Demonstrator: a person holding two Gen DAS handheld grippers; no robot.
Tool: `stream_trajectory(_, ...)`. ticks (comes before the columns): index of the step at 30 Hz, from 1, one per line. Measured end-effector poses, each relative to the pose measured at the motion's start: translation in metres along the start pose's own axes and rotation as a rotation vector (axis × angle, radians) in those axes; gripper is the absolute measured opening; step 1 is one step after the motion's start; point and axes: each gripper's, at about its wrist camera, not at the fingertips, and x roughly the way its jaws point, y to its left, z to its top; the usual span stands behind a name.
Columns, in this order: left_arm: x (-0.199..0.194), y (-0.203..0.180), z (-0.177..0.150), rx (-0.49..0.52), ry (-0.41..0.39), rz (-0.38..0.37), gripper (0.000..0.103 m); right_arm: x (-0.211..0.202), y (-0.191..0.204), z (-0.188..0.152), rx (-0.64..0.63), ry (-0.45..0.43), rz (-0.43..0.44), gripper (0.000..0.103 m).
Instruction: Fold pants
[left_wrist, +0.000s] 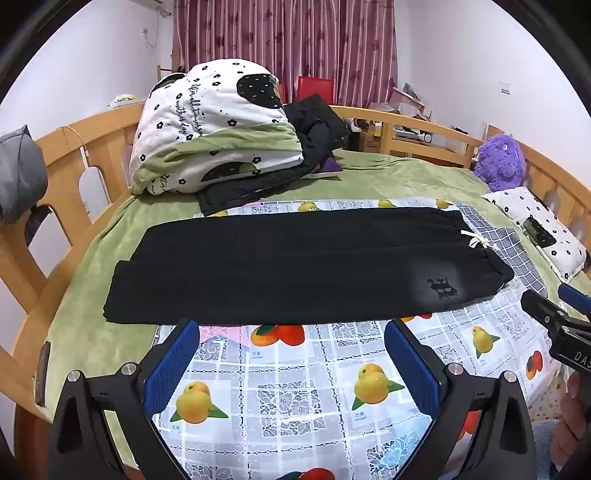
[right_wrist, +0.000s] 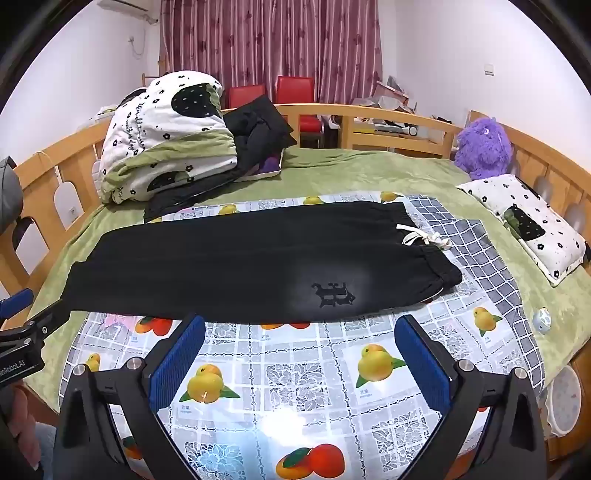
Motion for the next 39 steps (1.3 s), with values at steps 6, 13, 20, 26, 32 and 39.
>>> stream_trajectory(6, 0.0, -0.003, 0.0, -0.001, -0.003, 0.007, 0.101, -0.001, 0.001, 0.0, -0.01, 0.001, -0.004, 0.101)
stream_trajectory(13, 0.002, -0.002, 0.0, -0.005, 0.002, -0.005, 0.101, 0.001, 0.004, 0.0, -0.011, 0.003, 0.001, 0.101)
stream_trajectory(20, -0.001, -0.003, -0.004, -0.018, 0.004, -0.01, 0.101, 0.002, 0.004, -0.004, -0.013, 0.01, 0.01, 0.101)
stream_trajectory(26, 0.003, 0.004, -0.003, -0.027, 0.013, -0.019, 0.101, 0.003, 0.0, -0.003, -0.006, 0.017, 0.01, 0.101)
stream_trajectory(32, 0.003, 0.004, -0.003, -0.032, 0.02, -0.025, 0.101, 0.003, -0.003, -0.002, -0.001, 0.017, 0.011, 0.101)
stream_trajectory(39, 0.003, 0.003, -0.003, -0.035, 0.021, -0.028, 0.101, 0.002, -0.004, -0.002, -0.003, 0.017, 0.012, 0.101)
